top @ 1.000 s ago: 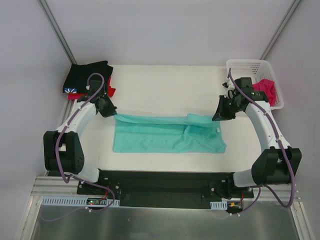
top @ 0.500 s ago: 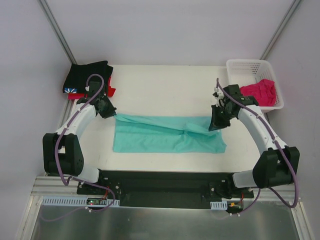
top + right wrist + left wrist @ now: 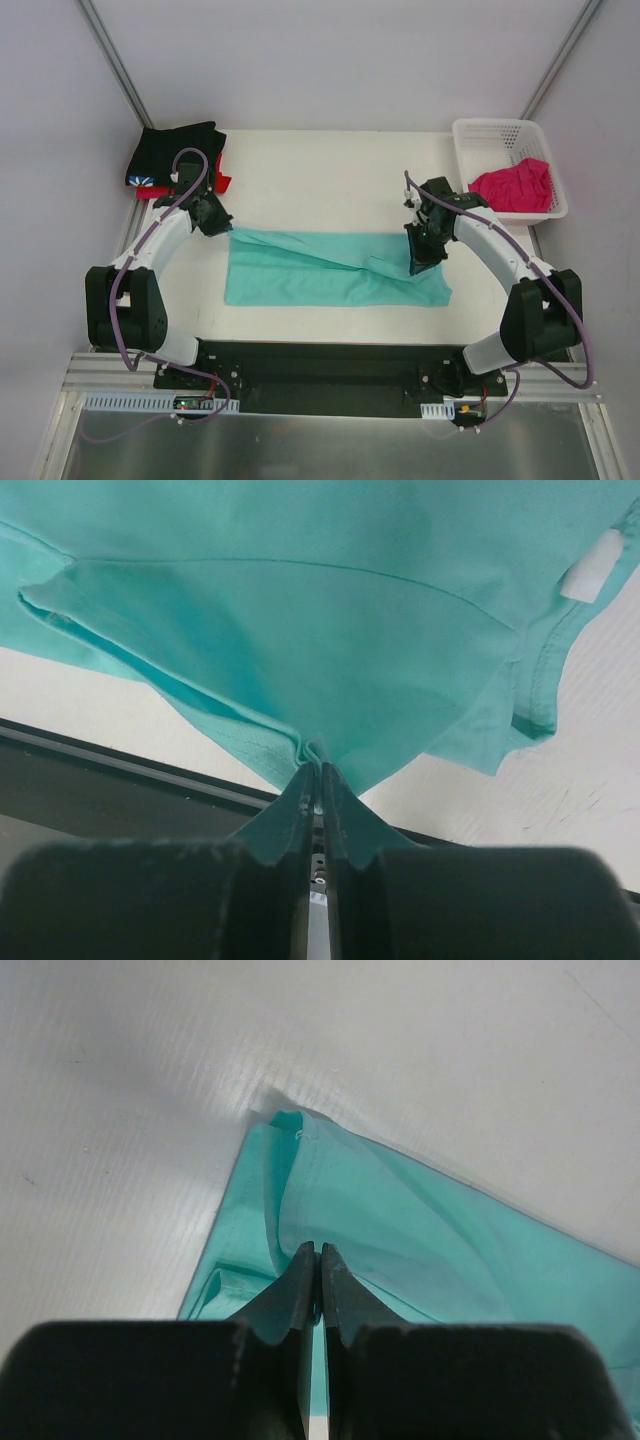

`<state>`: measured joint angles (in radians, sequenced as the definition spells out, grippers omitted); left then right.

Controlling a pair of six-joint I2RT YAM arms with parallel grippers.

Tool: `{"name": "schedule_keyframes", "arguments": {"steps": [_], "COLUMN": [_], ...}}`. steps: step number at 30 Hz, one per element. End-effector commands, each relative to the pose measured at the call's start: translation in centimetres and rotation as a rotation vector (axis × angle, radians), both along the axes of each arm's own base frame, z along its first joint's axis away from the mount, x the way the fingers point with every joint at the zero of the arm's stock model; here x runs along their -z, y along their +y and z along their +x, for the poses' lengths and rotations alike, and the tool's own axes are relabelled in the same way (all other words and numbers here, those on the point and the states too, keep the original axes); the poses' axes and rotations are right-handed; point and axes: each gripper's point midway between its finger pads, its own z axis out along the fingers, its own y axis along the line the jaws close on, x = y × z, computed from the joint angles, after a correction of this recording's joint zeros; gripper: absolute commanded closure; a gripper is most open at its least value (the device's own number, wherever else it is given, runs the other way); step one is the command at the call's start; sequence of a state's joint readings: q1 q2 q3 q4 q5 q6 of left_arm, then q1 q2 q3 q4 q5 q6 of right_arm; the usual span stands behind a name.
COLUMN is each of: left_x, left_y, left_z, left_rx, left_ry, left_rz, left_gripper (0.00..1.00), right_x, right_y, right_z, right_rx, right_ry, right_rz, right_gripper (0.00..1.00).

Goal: Fold and stack the t-shirts

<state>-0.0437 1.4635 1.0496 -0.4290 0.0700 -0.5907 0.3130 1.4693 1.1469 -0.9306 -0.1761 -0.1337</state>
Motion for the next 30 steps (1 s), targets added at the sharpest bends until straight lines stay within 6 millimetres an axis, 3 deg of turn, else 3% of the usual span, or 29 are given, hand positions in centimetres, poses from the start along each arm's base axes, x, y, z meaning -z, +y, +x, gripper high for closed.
{"name": "schedule_keyframes", "arguments": {"steps": [1,3,5,9,26,28,29,30], "left_x": [-0.7,-0.5,-0.3,0.1,0.3,0.3,0.2,0.0], "left_y": [0.6,0.6,0.6,0.6,-0.4,-0.4,-0.2,0.1], "left_z": [0.3,0.4,0.3,0.4,-0.1,-0.6,-0.6,-0.7], "left_rx": [-0.031,-0.033,-0.035,-0.038,-0.012,-0.011,-0.016,-0.011], "left_ry": [-0.035,-0.034,-0.029,-0.022,-0.014,-0.017,-0.025,-0.033], "left_rz": [-0.001,0.001,0.002,-0.004,-0.054,-0.055,-0.041,-0.025], "left_gripper": [1.0,1.0,1.0,1.0,0.97,0.89,0.79,0.54], "right_x": [1.1,1.4,1.9,2.8,1.9,2.0,2.1,2.1], "right_y": [-0.3,0.0,0.2,0.9,3.3,3.9,4.4,4.8], "right_z": [-0.9,-0.9,-1.0,-1.4,1.3,1.8,2.1,2.2], "right_rx": [-0.027,-0.035,-0.041,-0.075,-0.067,-0.061,-0.062,-0.065], "right_ry": [0.052,0.053,0.069,0.103,0.042,0.038,0.035,0.037], "right_rz": [-0.055,-0.058,-0.062,-0.081,-0.07,-0.06,-0.041,-0.036], "right_gripper": [0.87,0.75,0.72,0.56,0.57,0.57,0.57,0.58]}}
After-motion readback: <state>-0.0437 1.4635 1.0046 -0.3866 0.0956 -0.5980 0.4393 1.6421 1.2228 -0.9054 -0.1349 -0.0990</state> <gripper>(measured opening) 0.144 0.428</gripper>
